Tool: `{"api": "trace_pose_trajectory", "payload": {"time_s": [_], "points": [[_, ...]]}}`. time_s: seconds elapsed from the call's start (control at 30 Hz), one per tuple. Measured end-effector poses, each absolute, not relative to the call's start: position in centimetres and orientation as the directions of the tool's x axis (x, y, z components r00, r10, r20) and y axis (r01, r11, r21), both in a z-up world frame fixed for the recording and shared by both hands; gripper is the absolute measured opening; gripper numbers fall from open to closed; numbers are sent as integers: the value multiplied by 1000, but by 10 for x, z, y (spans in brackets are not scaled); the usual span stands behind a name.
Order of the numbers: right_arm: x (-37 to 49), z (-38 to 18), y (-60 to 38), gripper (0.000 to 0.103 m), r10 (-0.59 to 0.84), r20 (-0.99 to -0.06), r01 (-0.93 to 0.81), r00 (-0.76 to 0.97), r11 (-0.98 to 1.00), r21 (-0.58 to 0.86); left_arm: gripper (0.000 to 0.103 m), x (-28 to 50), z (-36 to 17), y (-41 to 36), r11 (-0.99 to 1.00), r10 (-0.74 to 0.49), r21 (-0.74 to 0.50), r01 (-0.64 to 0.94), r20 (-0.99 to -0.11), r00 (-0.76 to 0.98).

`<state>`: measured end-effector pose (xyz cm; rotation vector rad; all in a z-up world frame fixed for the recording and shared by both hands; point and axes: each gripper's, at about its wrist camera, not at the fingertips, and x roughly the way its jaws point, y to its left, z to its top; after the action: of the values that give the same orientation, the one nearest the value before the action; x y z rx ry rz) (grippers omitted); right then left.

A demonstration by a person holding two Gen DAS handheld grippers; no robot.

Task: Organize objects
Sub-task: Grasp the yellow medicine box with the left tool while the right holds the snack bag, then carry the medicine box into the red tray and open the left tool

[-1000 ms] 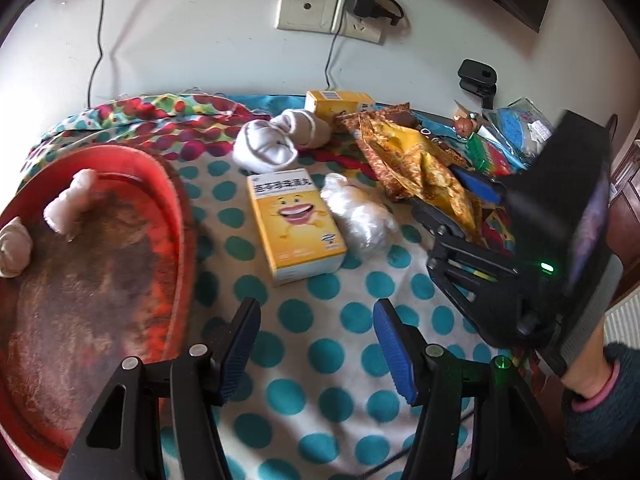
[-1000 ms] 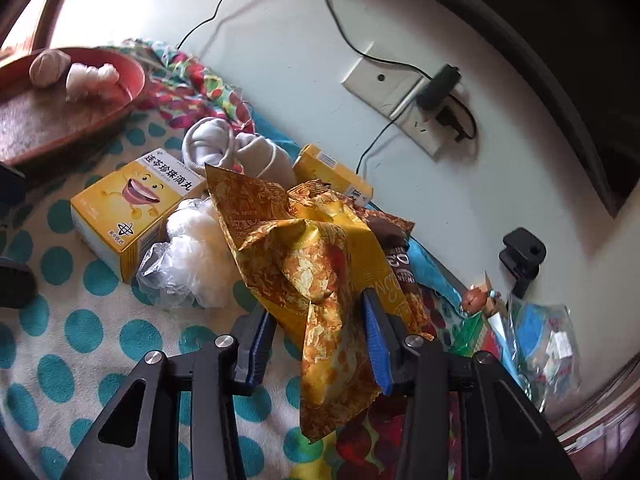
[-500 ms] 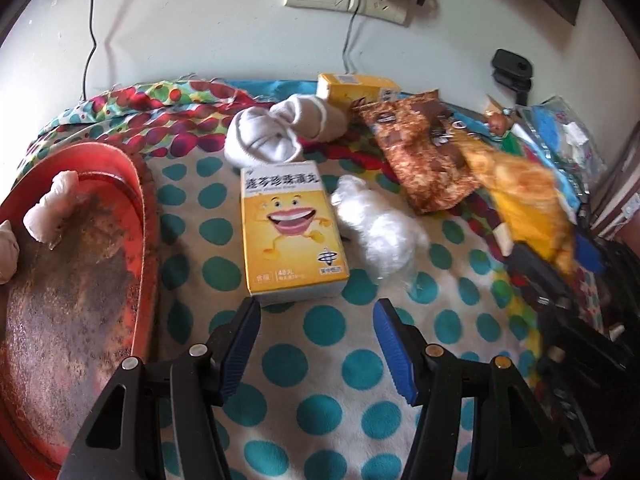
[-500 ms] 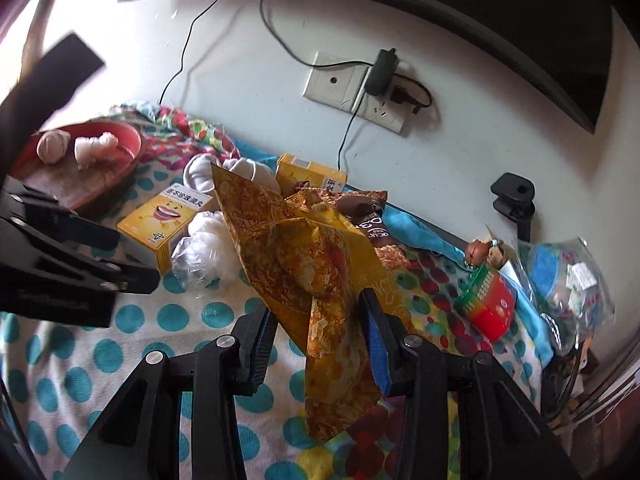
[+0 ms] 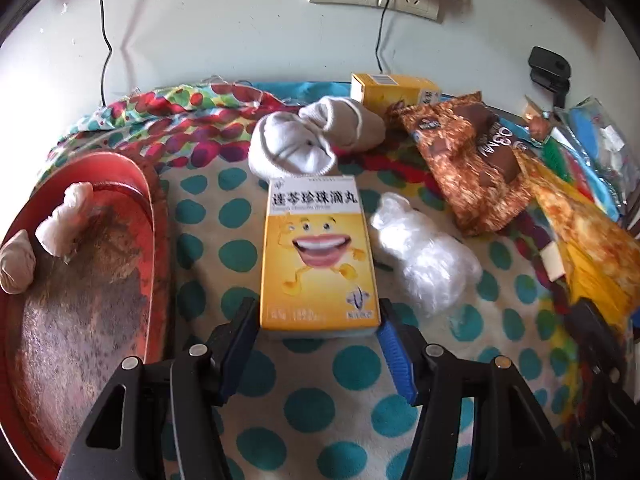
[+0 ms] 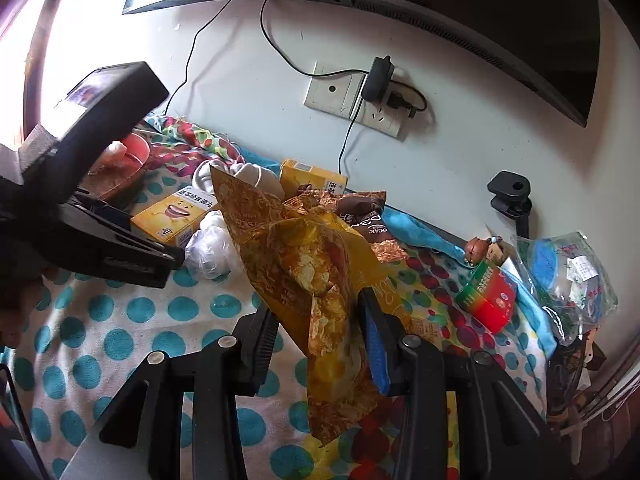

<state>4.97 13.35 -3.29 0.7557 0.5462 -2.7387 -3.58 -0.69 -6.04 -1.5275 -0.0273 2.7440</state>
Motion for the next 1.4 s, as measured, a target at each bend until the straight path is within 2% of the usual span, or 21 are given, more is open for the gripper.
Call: {"api": "trace_pose_trajectory", "payload": {"time_s": [0.27,0.3,0.47,1.0,1.17,1.4], "points": [[51,-33,131,36,-130,-517,327,-846,-892,-311,60,-41,-63,-3,-1000,0,-4,6,-840,-543],[51,-32,131,36,-129,-512,323,-850,-893,-312,54,-42,-63,-2,-1000,8,-8,-2,-839,-543],[44,-30,133,35,-132,-501,312,-855,-904,-294,53,-40,-62,-1,-1000,15,-6,-19,-834,-552],[-5,-30,142,34,-170,-498,275,-851,-950,-147,52,-8,-12,-13,-998,57,-47,-33,-782,-621],[-3,-30,138,34,-148,-495,263,-856,-949,-172,52,11,4,-37,-999,22,-47,23,-765,-643],[-8,-27,154,34,-130,-497,209,-858,-972,-106,52,38,13,-101,-985,-67,-52,162,-759,-648]]}}
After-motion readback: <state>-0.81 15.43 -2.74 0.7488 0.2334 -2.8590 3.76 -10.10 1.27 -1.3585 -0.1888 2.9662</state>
